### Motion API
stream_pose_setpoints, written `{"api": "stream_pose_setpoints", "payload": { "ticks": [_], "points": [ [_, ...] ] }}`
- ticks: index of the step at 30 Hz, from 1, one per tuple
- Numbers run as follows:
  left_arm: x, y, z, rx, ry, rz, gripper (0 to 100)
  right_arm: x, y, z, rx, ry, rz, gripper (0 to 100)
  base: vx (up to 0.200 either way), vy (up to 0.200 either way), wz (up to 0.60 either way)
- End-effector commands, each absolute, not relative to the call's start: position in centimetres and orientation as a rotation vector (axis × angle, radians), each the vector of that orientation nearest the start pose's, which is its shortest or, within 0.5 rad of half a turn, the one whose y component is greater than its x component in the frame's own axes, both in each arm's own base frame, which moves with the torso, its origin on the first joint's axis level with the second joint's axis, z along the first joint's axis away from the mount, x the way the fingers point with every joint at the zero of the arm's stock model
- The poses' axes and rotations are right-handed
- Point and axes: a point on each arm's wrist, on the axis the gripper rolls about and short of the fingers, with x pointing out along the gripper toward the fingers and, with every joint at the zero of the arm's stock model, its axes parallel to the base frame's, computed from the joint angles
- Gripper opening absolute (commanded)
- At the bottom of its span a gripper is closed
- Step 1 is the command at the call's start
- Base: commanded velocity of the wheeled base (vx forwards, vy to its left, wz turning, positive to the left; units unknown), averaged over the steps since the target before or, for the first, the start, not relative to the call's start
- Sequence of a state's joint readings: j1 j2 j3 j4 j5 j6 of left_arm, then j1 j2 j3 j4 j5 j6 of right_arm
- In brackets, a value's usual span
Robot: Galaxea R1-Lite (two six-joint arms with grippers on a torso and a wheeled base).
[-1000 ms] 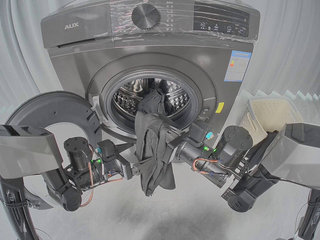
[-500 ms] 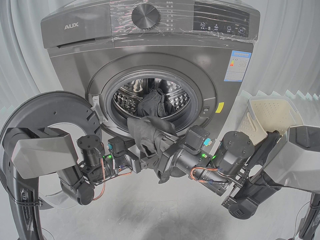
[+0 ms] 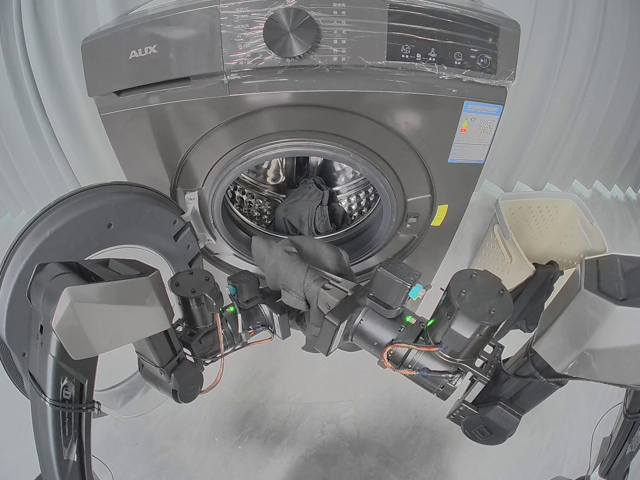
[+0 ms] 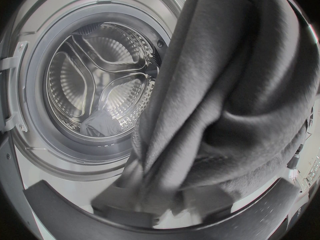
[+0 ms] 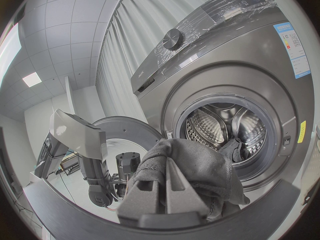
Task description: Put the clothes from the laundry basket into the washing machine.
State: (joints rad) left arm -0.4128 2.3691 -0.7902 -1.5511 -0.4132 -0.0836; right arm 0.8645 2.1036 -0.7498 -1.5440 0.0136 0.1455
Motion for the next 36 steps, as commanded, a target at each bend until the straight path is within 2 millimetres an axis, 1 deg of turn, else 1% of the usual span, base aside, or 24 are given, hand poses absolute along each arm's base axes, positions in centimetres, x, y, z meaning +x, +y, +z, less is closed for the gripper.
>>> {"api": "stream_pose_setpoints", "payload": {
  "ticks": [1,6,9,13,18,19,22,26,27,28,31,32,33,36],
  "points": [
    [35.4,-16.5,3.2,-0.081,0.058,-0.824,0,23.7,27.6,12.3,0.216,-0.11,0.884,0,0.0,0.0,0.0],
    [35.2,-16.3,3.4,-0.081,0.06,-0.813,0,23.5,26.7,12.1,0.209,-0.092,0.865,0,0.0,0.0,0.0],
    [34.9,-16.0,4.2,-0.089,0.05,-0.773,0,23.6,26.1,12.1,0.215,-0.079,0.842,0,0.0,0.0,0.0],
    [33.9,-15.5,6.1,-0.135,0.038,-0.762,0,23.7,25.0,11.0,0.194,-0.032,0.819,0,0.0,0.0,0.0],
    [33.2,-15.1,7.7,-0.152,0.013,-0.761,0,23.5,25.0,10.4,0.187,-0.007,0.819,0,0.0,0.0,0.0],
    [33.1,-15.1,7.9,-0.152,0.011,-0.76,0,23.5,25.1,10.4,0.191,-0.008,0.822,100,0.0,0.0,0.0],
    [32.8,-14.9,8.3,-0.155,0.007,-0.746,0,23.3,25.0,10.2,0.199,0.009,0.823,100,0.0,0.0,0.0],
    [32.0,-14.5,9.1,-0.168,0.003,-0.74,0,22.2,23.3,8.0,0.142,0.115,0.791,100,0.0,0.0,0.0],
    [32.0,-14.5,9.1,-0.168,0.003,-0.74,0,22.2,23.3,8.0,0.142,0.115,0.791,100,0.0,0.0,0.0],
    [31.5,-14.3,9.4,-0.181,0.008,-0.74,0,21.3,22.3,6.8,0.112,0.183,0.781,100,0.0,0.0,0.0],
    [30.5,-13.8,9.9,-0.182,0.014,-0.736,0,20.2,20.5,5.1,0.071,0.282,0.757,100,0.0,0.0,0.0],
    [30.5,-13.8,9.9,-0.182,0.014,-0.736,0,20.2,20.5,5.1,0.071,0.282,0.757,100,0.0,0.0,0.0],
    [29.7,-13.4,10.3,-0.182,0.016,-0.734,0,19.7,19.8,4.2,0.05,0.335,0.741,100,0.0,0.0,0.0],
    [28.4,-12.7,10.4,-0.181,0.039,-0.729,0,19.5,18.8,3.0,0.026,0.391,0.697,100,0.0,0.0,0.0]
  ]
}}
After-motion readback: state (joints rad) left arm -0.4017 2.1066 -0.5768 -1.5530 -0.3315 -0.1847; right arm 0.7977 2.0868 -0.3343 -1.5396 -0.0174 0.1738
